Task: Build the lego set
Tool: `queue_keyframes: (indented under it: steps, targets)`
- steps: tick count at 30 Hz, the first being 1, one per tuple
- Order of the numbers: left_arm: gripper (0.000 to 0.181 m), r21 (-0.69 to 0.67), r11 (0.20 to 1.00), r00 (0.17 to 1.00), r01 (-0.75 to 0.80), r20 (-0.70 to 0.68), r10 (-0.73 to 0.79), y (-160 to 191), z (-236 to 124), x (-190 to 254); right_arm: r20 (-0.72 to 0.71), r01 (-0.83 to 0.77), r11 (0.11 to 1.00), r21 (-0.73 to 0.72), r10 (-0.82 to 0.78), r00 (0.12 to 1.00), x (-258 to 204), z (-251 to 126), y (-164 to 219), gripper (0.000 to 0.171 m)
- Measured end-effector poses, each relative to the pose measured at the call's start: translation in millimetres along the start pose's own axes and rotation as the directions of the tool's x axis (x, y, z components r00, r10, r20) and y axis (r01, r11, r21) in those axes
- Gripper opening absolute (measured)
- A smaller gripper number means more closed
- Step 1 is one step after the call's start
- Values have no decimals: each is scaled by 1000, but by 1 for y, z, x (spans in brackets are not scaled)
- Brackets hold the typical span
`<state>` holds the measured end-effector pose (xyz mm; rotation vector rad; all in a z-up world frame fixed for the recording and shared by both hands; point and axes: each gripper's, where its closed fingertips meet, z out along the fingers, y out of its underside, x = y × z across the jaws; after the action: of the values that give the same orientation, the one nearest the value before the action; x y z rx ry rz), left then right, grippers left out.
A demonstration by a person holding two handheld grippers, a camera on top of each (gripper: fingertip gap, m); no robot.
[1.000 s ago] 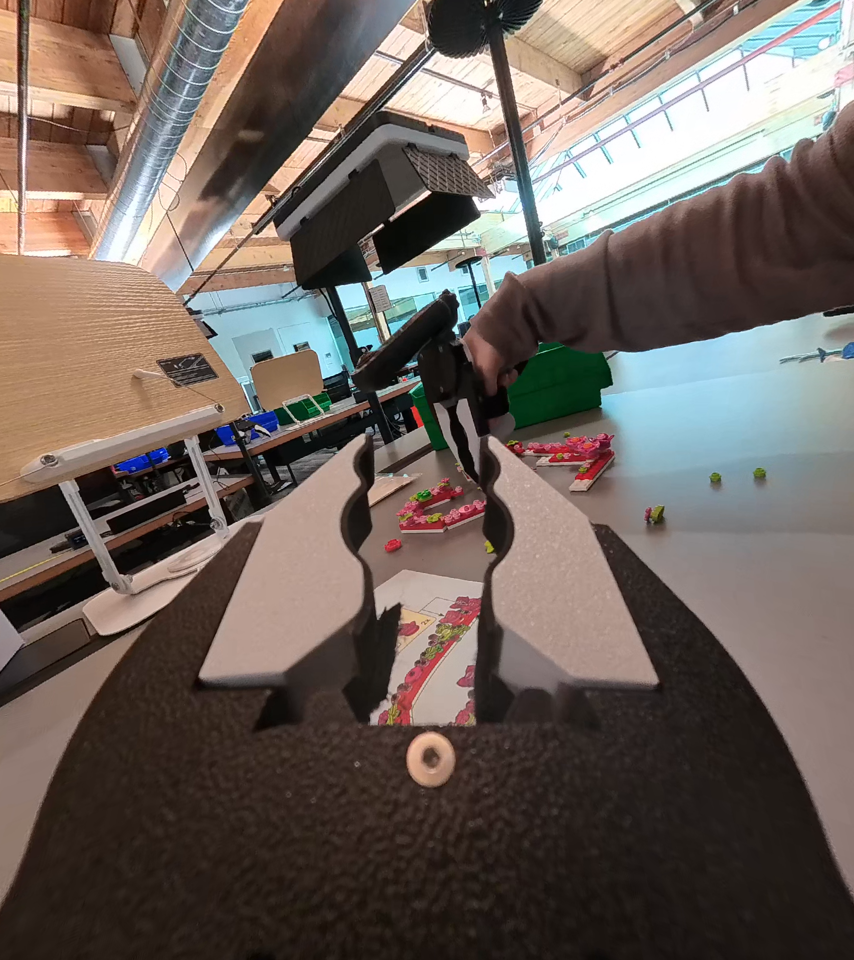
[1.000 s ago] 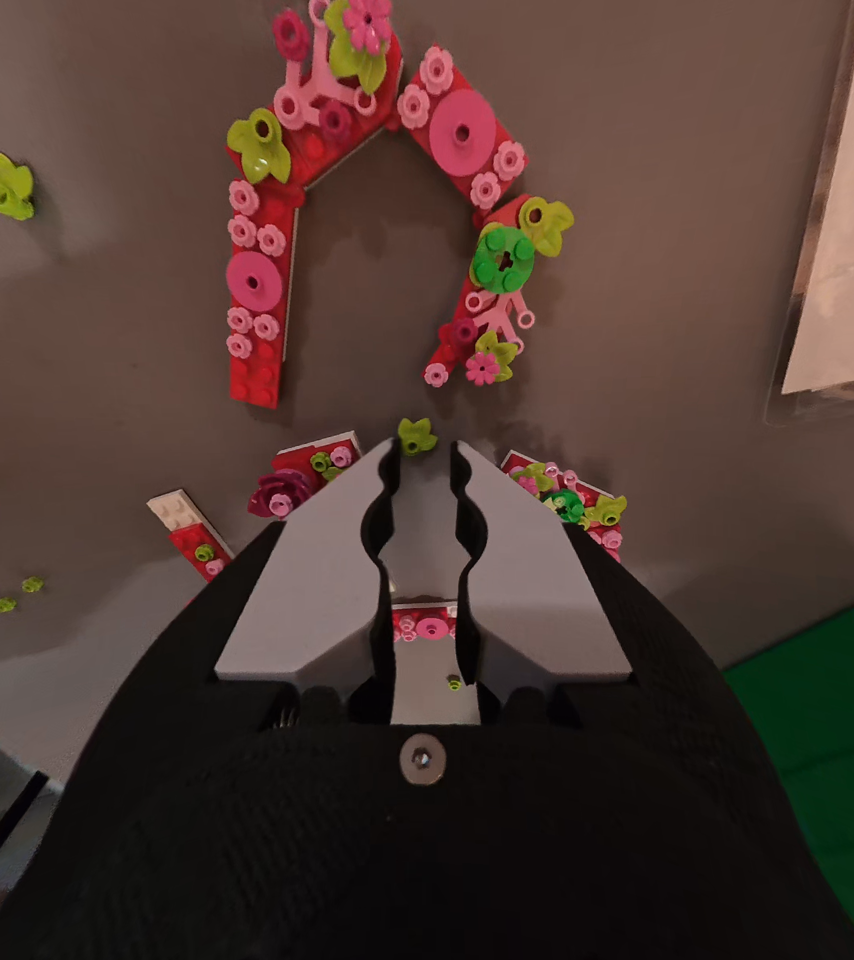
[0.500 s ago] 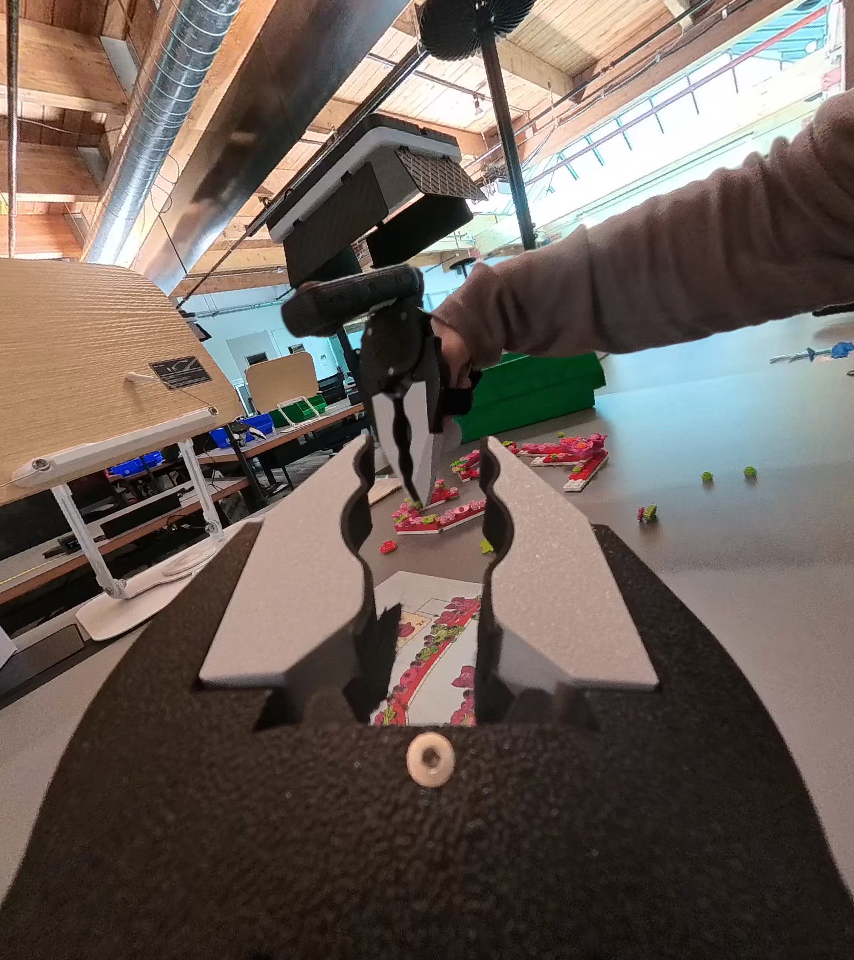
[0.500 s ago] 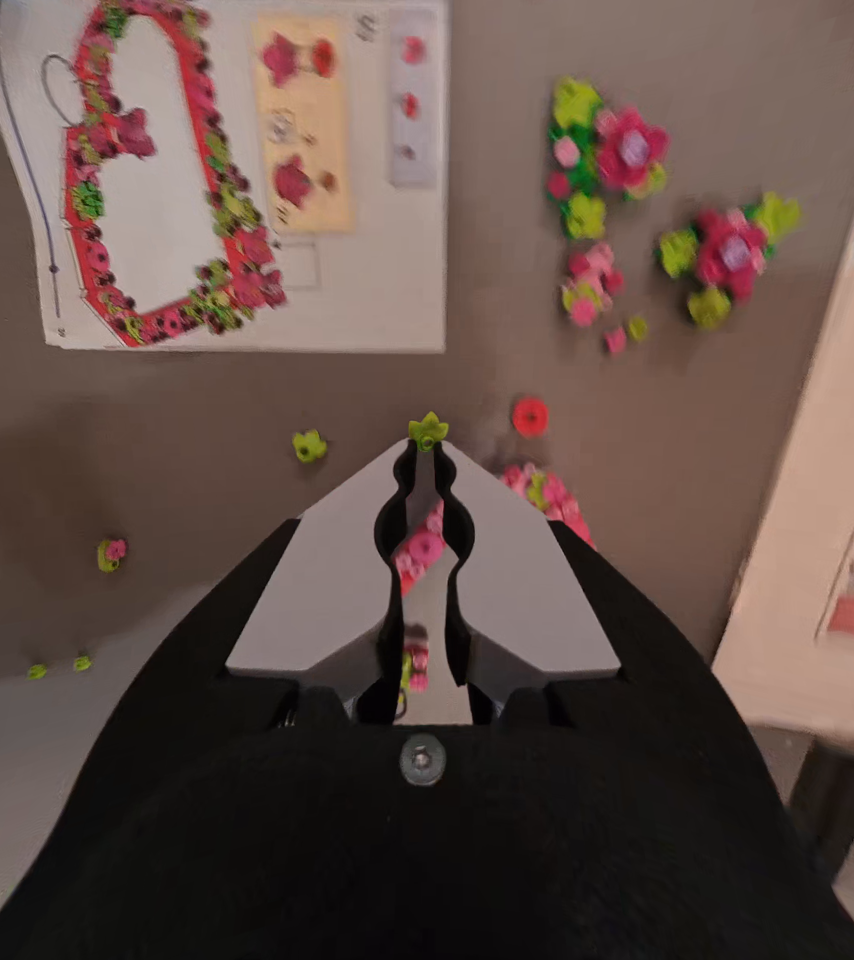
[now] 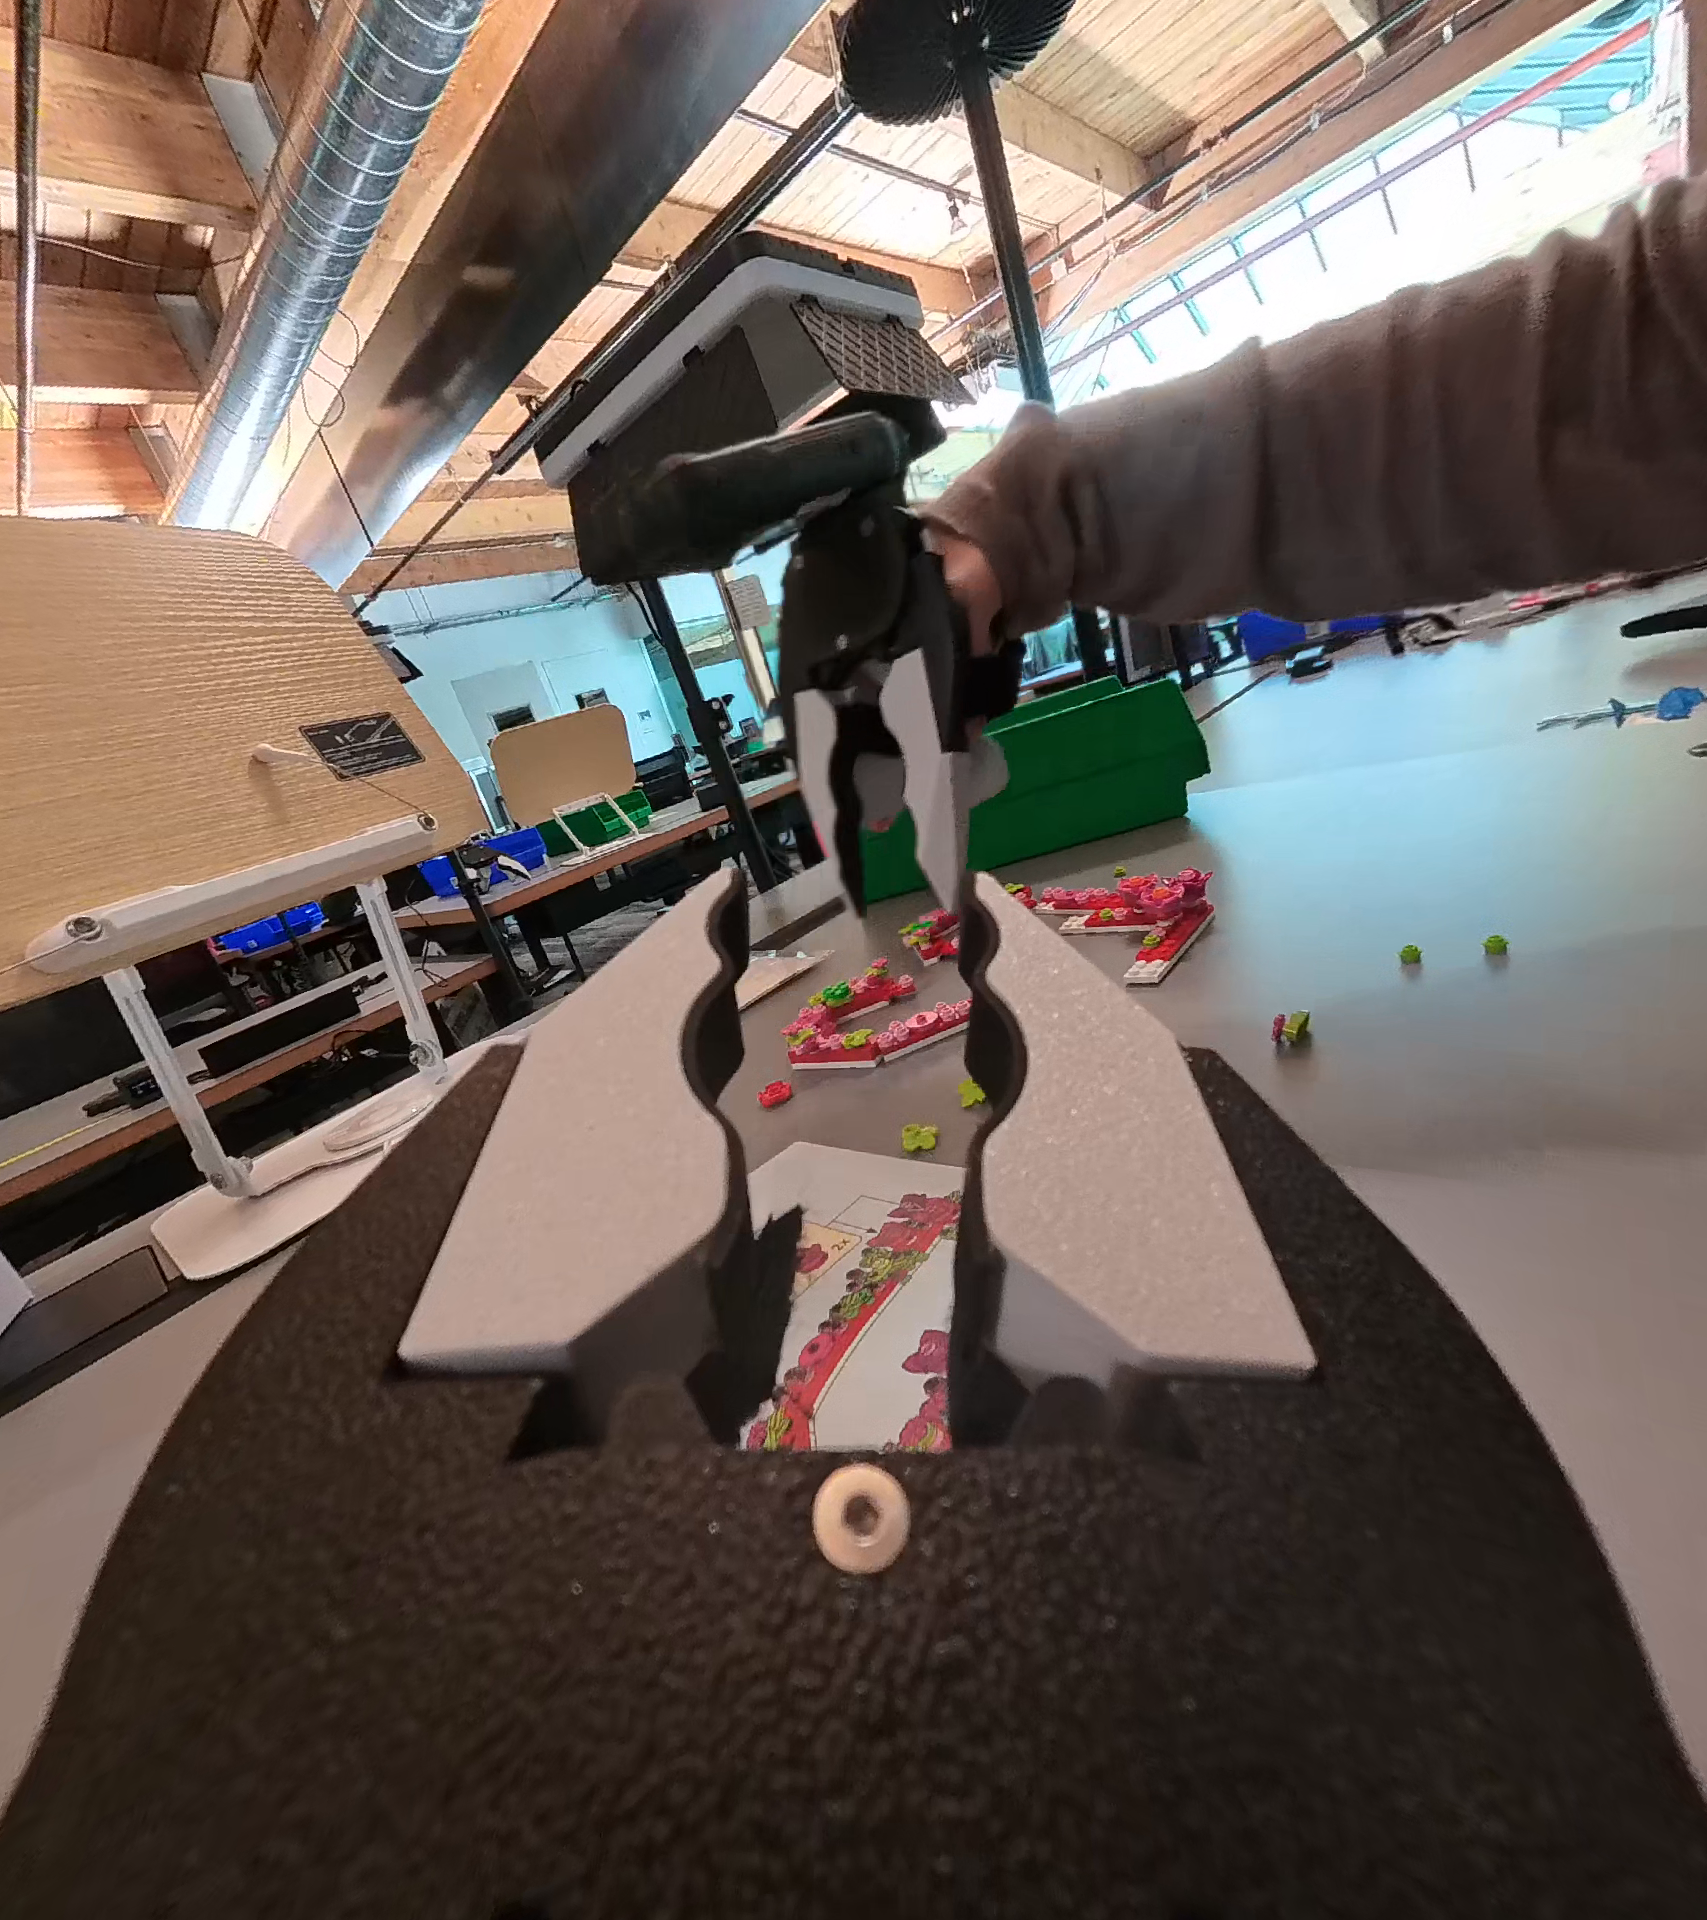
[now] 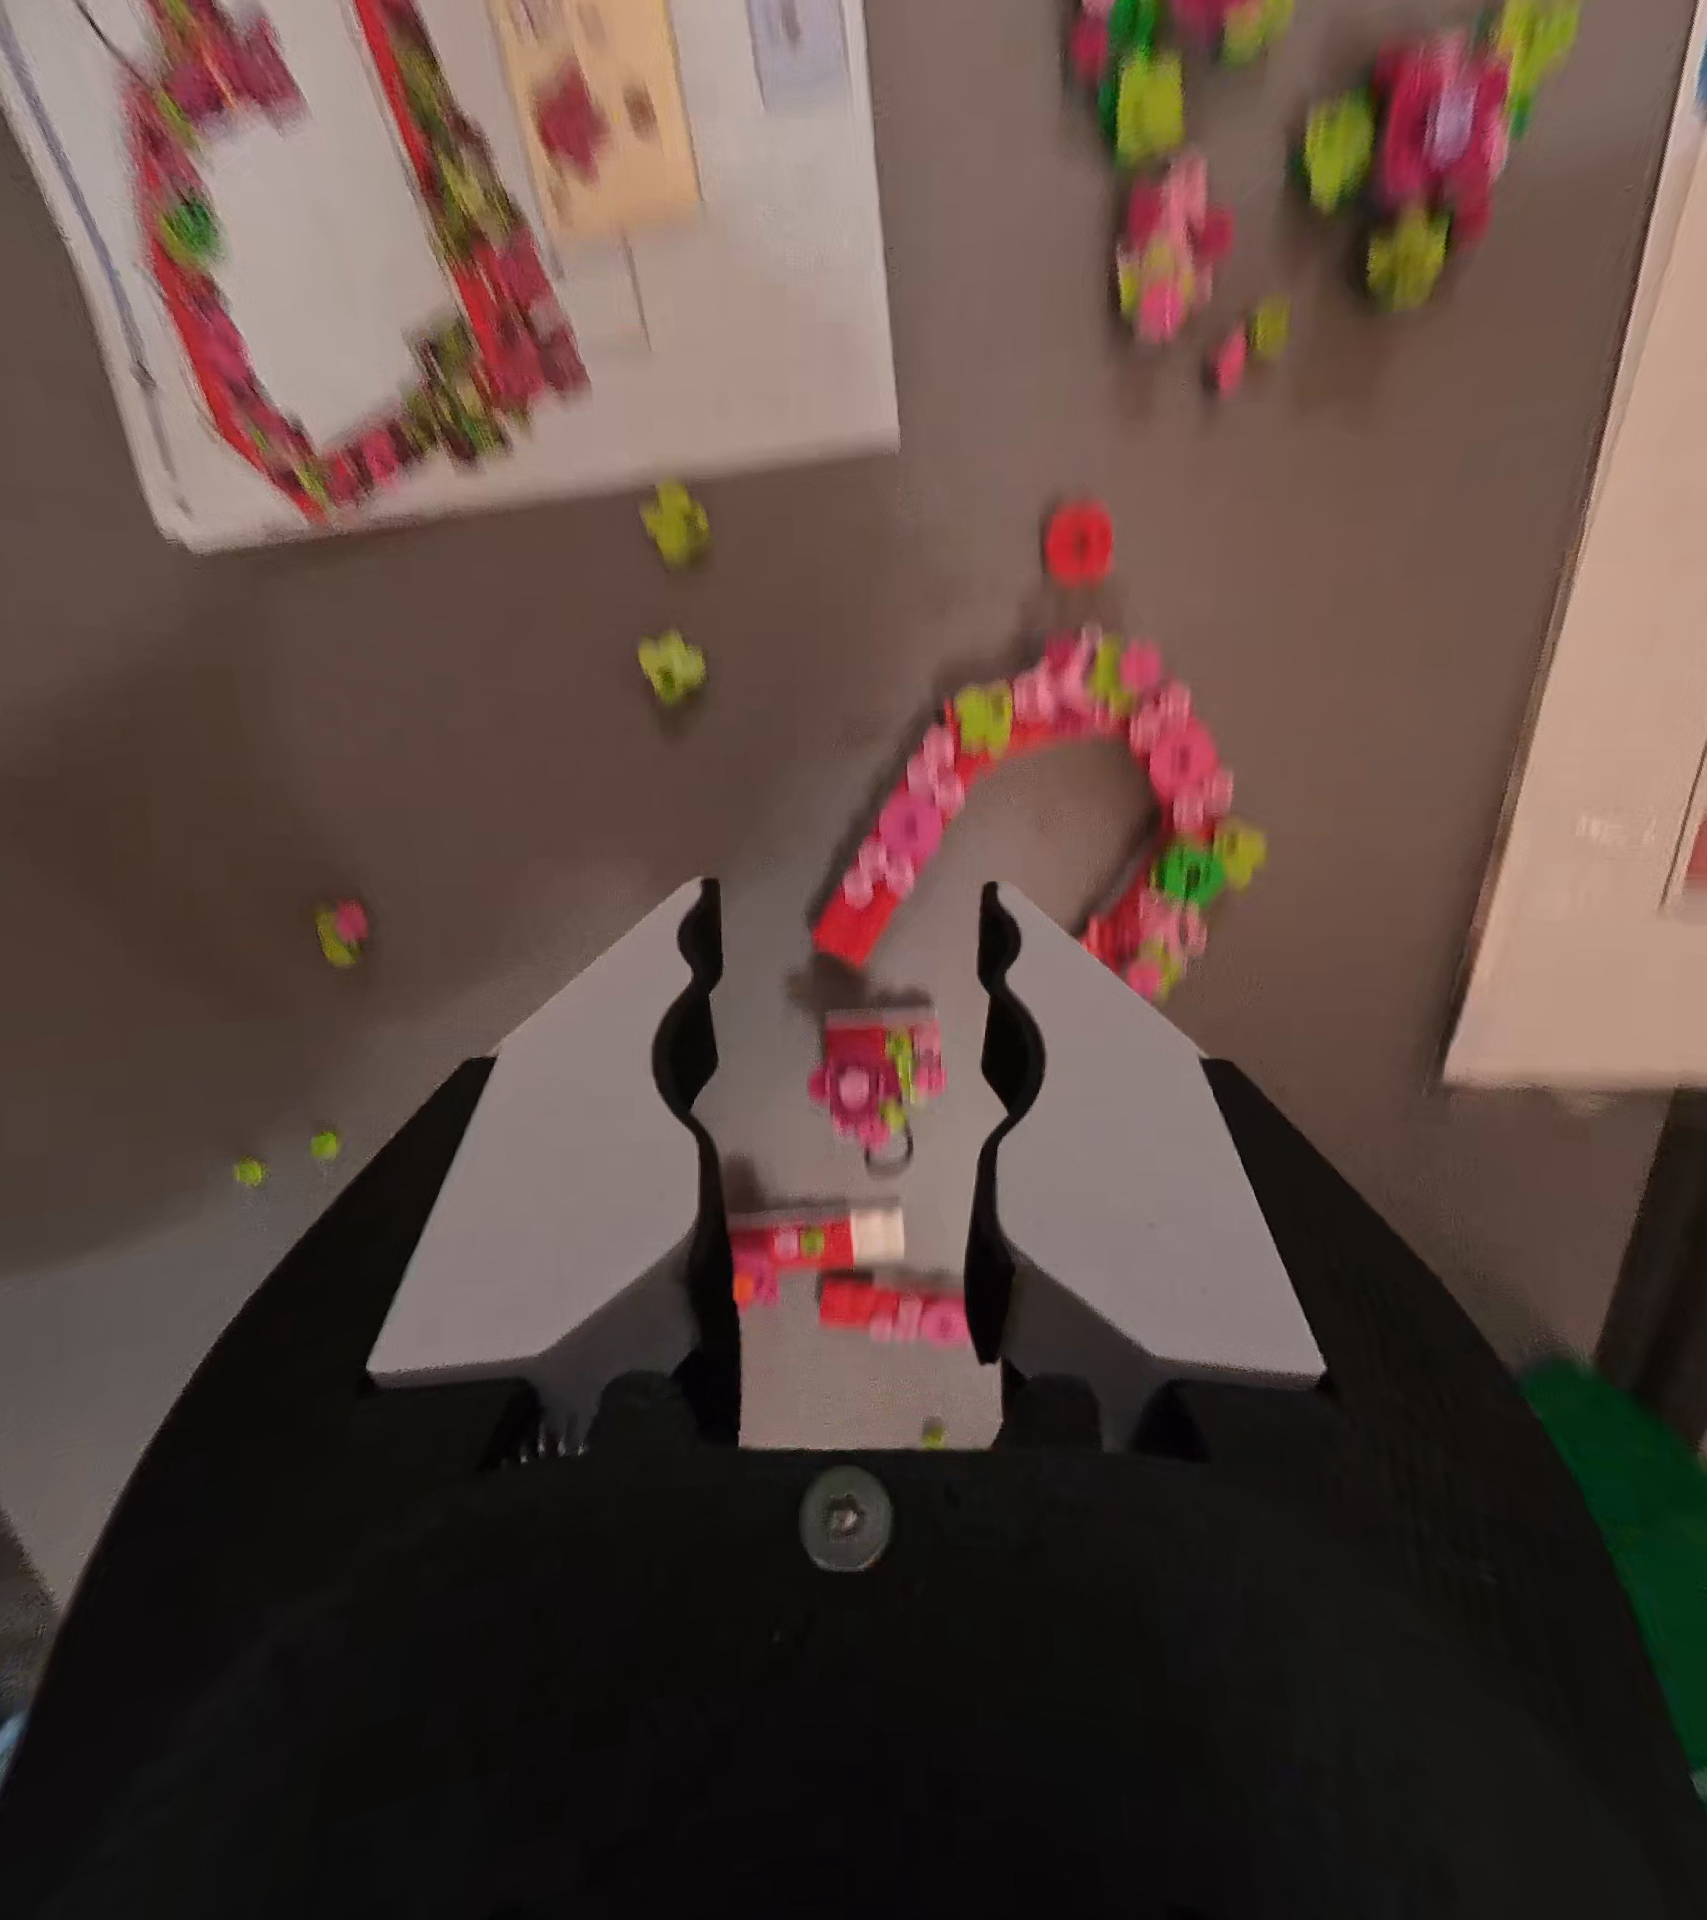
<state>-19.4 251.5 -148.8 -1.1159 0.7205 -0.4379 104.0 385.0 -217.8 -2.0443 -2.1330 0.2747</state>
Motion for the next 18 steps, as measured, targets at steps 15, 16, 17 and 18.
queue_keyframes:
  steps: [15, 16, 17, 18]
  targets:
    - [37, 4, 1000, 1000, -17, -6, 17, -1, 0, 3, -226, -218, 956, -196, 172, 959, -6, 19, 94, 36]
    - [37, 5, 1000, 1000, -19, -7, 19, -2, 0, 3, -233, -219, 954, -203, 170, 957, -5, 21, 97, 32]
    - [37, 6, 1000, 1000, -21, -9, 21, -2, 0, 4, -236, -221, 954, -204, 171, 957, -5, 23, 99, 27]
    - [37, 6, 1000, 1000, -23, -11, 23, -2, 0, 4, -234, -215, 956, -201, 167, 958, -5, 24, 99, 26]
